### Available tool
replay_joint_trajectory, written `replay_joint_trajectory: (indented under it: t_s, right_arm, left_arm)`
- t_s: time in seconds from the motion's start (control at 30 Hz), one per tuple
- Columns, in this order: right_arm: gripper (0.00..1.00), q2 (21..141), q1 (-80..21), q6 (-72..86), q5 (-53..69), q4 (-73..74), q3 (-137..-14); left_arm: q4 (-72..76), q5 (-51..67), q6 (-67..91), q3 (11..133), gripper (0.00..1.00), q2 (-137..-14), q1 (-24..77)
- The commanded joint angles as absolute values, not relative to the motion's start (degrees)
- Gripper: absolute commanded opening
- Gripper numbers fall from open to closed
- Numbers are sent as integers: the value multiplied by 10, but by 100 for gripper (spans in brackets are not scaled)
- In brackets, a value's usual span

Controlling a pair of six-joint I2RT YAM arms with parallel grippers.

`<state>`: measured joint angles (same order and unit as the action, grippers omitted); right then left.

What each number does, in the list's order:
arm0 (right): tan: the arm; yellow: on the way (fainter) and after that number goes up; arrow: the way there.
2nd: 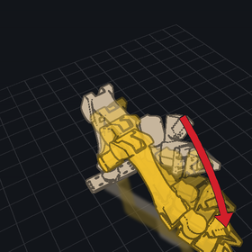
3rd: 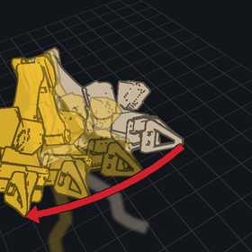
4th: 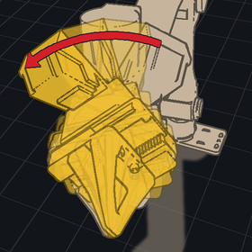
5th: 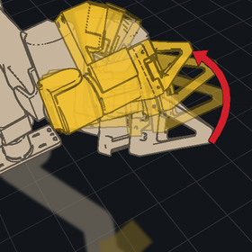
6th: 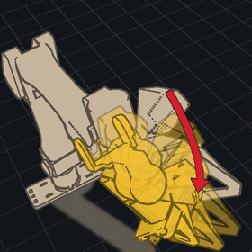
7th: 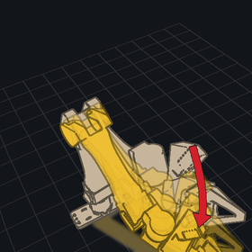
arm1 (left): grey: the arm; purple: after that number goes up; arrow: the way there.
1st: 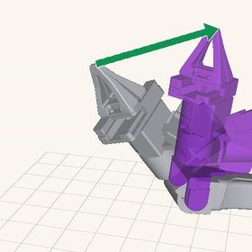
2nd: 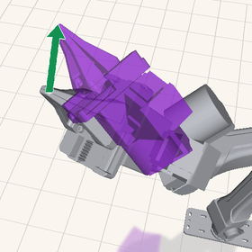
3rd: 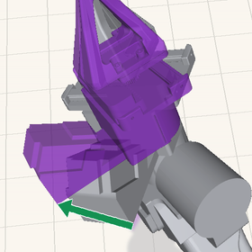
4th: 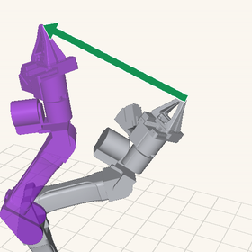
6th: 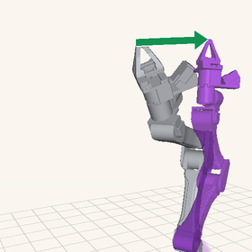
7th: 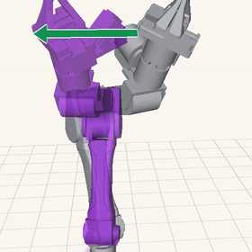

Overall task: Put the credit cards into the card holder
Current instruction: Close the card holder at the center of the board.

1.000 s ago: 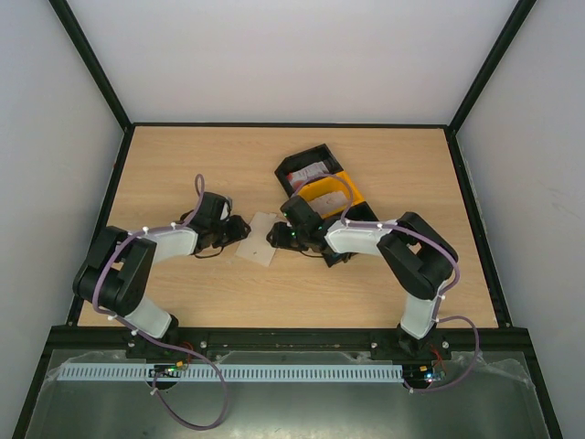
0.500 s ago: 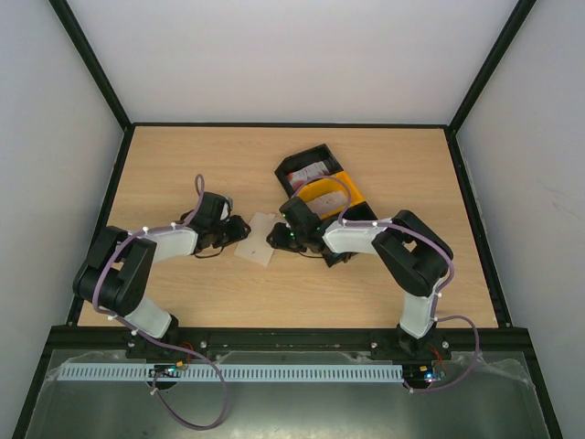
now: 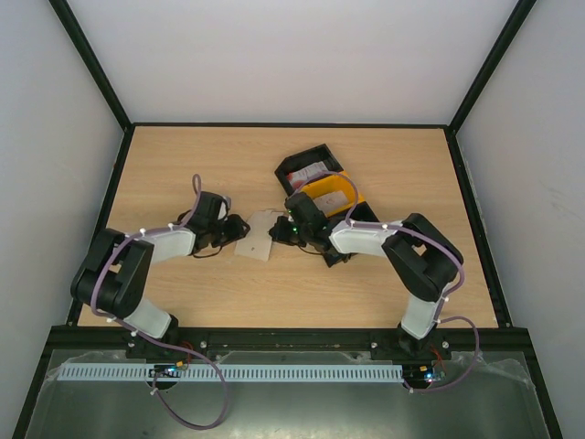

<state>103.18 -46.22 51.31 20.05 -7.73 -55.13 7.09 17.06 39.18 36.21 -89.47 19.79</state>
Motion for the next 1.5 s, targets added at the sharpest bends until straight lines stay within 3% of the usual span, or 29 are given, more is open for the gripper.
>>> replay_joint_trajectory:
  t_s: [0.0,0.33,0.5,0.67,1.0,1.47]
  right_arm:
    - [2,992,-454,490,205,-111,-543]
    - [2,929,-418,454,302,-97,-510]
    - [2,878,-406,395,330,-32,-495]
    - [2,823,-400,368,350,-4,-460]
    - [2,733,-399,317,380,72,-435]
    - [2,668,-398,279,446,109,-431]
  left_arm:
    - [80,190,392,351,42,-861,198]
    - [52,151,330,354,68,-742,213]
    - [-3,60,254,373,85,-654,310]
    - [-58,-12,175,389,86,-614,405]
    - [-103,-1,-156,395,96,-602,524]
    - [-73,37,-282,374,91,-637,537]
